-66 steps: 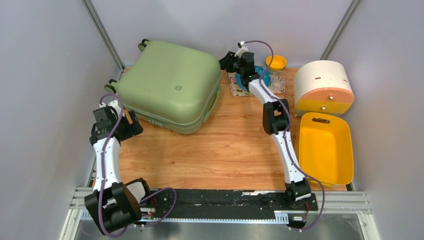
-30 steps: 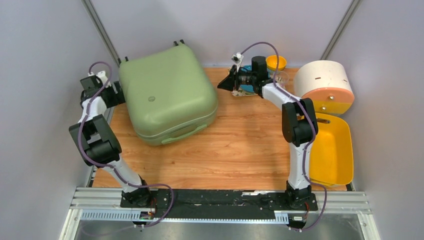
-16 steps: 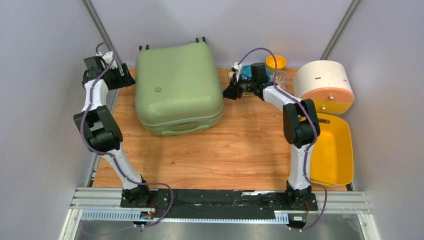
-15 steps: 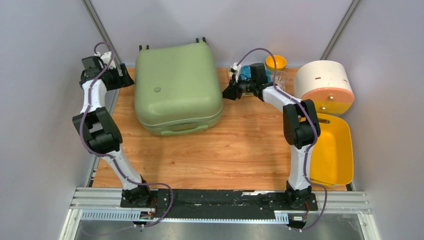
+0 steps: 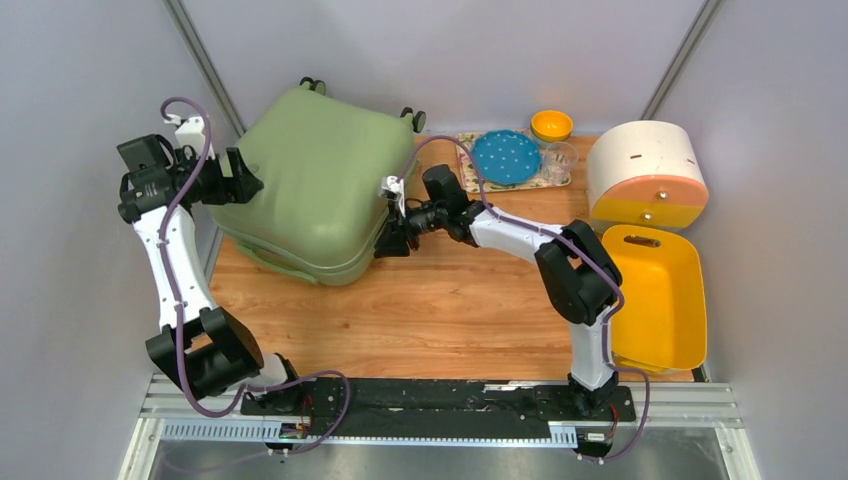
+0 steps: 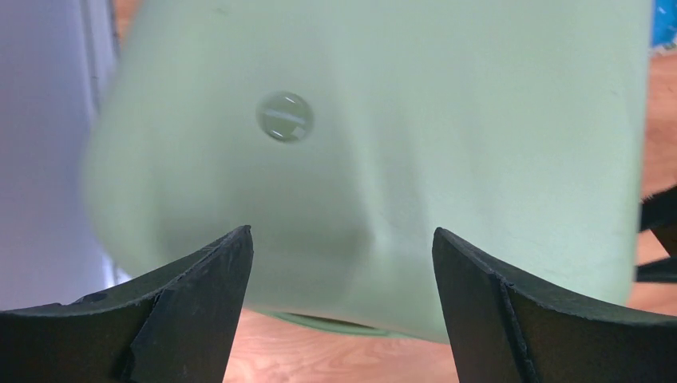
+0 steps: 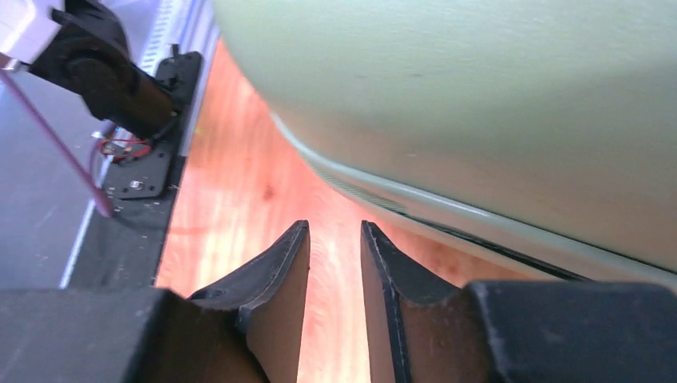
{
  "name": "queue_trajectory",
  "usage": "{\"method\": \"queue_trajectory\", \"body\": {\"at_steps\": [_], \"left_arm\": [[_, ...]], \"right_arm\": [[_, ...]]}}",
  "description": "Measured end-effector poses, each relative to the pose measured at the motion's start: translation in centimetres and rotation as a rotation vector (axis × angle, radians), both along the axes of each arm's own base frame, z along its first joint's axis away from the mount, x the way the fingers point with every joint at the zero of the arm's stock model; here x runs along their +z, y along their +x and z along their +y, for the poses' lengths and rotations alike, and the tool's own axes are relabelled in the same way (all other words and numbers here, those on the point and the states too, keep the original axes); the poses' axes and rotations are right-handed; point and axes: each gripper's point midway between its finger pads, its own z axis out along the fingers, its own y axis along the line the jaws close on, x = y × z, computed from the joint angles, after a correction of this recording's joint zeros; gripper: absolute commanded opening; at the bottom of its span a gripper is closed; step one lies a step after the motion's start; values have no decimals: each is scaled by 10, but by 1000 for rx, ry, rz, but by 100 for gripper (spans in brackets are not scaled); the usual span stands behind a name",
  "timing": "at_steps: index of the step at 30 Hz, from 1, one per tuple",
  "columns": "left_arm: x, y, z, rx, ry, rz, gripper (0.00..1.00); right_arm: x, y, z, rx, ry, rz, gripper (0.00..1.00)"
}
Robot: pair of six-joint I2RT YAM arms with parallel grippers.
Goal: Open, take out, and arrange the luggage
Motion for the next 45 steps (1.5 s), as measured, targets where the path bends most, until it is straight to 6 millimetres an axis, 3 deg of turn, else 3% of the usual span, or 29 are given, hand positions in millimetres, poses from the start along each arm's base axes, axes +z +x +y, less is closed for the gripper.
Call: {"method": "queue_trajectory", "body": {"at_steps": [2,5,8,13,16,18,23,31,35,39,45], "left_arm": [[-8,-11,-12,-41,-20,24,90],[-18,-18,-16,-50,-38,58,89],[-30,-26,-16,-26,-66,83,88],[-54,-49,-8,118,-198,109,87],[-70,-57,0,195,-277,138,87],[-74,-59,3,222,-302,147,87],[-72,-58,8,258,-313,130,87],[-91,-73,6,295,-369,168,86],[-92,-73,5,295,-370,171,86],[-93,-75,4,295,-370,172,86],[-100,-81,-1,295,-371,185,86]], "right_arm": [[8,-13,5,19,13,26,35],[22,1,-10,-39,30,38,36],[40,47,-45,-178,54,46,38],[79,154,-115,-507,115,68,56],[102,208,-143,-663,172,74,58],[105,228,-150,-727,198,96,59],[92,255,-141,-815,241,202,62],[81,304,-121,-894,328,284,65],[85,319,-116,-909,373,281,66],[81,328,-111,-936,406,296,71],[73,339,-100,-957,457,323,70]]}}
